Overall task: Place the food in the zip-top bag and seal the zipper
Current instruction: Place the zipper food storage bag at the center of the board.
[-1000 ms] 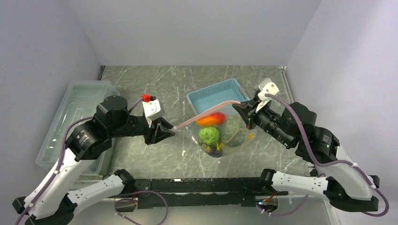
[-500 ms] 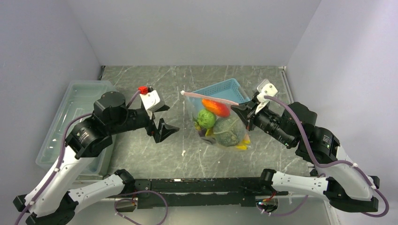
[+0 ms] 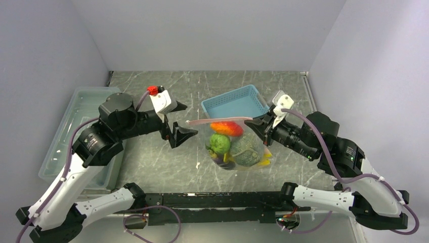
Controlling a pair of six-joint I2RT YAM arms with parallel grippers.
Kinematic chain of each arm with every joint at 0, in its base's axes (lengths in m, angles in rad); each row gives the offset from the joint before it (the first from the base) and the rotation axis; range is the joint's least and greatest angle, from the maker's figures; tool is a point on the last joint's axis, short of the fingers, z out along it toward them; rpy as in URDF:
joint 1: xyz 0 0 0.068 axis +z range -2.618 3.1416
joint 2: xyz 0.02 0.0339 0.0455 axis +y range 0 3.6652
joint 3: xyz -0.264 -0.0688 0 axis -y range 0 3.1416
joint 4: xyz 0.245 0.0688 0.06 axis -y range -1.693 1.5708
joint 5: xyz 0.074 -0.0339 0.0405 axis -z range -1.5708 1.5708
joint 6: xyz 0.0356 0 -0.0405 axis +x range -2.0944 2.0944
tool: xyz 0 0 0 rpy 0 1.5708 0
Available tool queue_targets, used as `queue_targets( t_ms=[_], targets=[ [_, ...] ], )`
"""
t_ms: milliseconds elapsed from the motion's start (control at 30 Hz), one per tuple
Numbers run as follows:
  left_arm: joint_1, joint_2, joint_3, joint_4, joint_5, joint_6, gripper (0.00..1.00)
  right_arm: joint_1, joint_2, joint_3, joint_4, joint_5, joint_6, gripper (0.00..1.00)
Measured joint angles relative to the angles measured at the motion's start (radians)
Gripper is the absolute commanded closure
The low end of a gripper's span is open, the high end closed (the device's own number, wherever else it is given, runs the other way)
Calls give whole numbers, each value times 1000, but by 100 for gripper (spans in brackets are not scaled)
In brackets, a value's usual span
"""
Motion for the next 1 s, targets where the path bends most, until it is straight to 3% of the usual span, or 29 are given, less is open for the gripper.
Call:
queue_targets(
  t_ms=[533,1000],
  targets=[
    [0,86,35,47,176,6,0,-1,30,0,0,-235,-23,100],
    [0,132,34,25,398,35,0,-1,108,-3,65,-331,-4,100]
  ],
)
